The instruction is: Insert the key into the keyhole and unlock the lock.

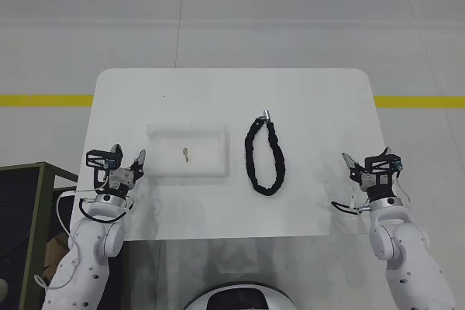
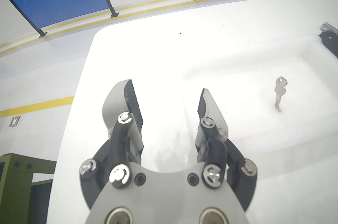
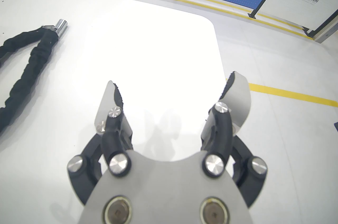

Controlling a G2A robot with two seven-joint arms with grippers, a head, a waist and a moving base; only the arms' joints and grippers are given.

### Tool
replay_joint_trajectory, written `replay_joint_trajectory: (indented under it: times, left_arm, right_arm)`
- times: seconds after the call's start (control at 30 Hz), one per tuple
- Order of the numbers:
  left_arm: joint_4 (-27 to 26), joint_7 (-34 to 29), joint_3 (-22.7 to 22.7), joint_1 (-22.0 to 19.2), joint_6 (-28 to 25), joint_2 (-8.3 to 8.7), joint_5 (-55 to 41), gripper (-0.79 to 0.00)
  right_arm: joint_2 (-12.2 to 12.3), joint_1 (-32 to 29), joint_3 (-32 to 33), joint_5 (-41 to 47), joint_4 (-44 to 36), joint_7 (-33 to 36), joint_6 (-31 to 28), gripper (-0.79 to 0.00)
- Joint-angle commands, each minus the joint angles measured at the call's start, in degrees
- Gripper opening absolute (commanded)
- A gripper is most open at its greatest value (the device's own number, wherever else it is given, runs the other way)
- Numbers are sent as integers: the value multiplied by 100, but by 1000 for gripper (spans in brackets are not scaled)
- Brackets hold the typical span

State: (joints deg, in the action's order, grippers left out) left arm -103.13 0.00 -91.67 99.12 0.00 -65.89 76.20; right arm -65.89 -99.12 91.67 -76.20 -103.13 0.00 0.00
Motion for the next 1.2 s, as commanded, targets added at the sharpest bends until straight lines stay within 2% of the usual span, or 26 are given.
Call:
replay_joint_trajectory:
  times: [0.0,0.27,0.3,0.37,0.47,0.53,0.6,0.7,0.77,0.83,0.9,0.97,1.17]
  left_arm:
    - [0,0,0,0,0,0,0,-315]
    - [0,0,0,0,0,0,0,-315]
    - [6,-101,-9,-4,-48,-1,-88,0]
    - [-247,-693,-232,-148,-305,14,-607,0]
    - [-777,-2072,-665,-488,-662,51,-1823,0]
    - [-1069,-3460,-908,-915,-591,83,-2886,0]
    - [-1156,-5176,-964,-1503,-327,138,-3870,0]
    - [-916,-7049,-618,-2579,322,213,-4318,0]
    - [-581,-7755,-116,-3289,580,244,-3974,0]
    - [-242,-7965,507,-3789,646,219,-3792,0]
    - [174,-8057,866,-4101,781,181,-3962,0]
    - [372,-8057,960,-4196,812,172,-4034,0]
    - [372,-8057,960,-4196,812,172,-4034,0]
  right_arm:
    - [0,0,0,0,0,0,0,-112]
    - [0,0,0,0,0,0,0,-112]
    - [0,0,0,0,0,0,0,0]
    - [0,0,0,0,0,0,0,0]
    - [0,0,0,0,0,0,0,0]
    - [0,0,0,0,0,0,0,0]
    - [0,0,0,0,0,0,0,0]
    - [0,0,0,0,0,0,0,0]
    - [0,0,0,0,0,0,0,0]
    - [0,0,0,0,0,0,0,0]
    - [0,0,0,0,0,0,0,0]
    - [0,0,0,0,0,0,0,0]
    - [0,0,0,0,0,0,0,0]
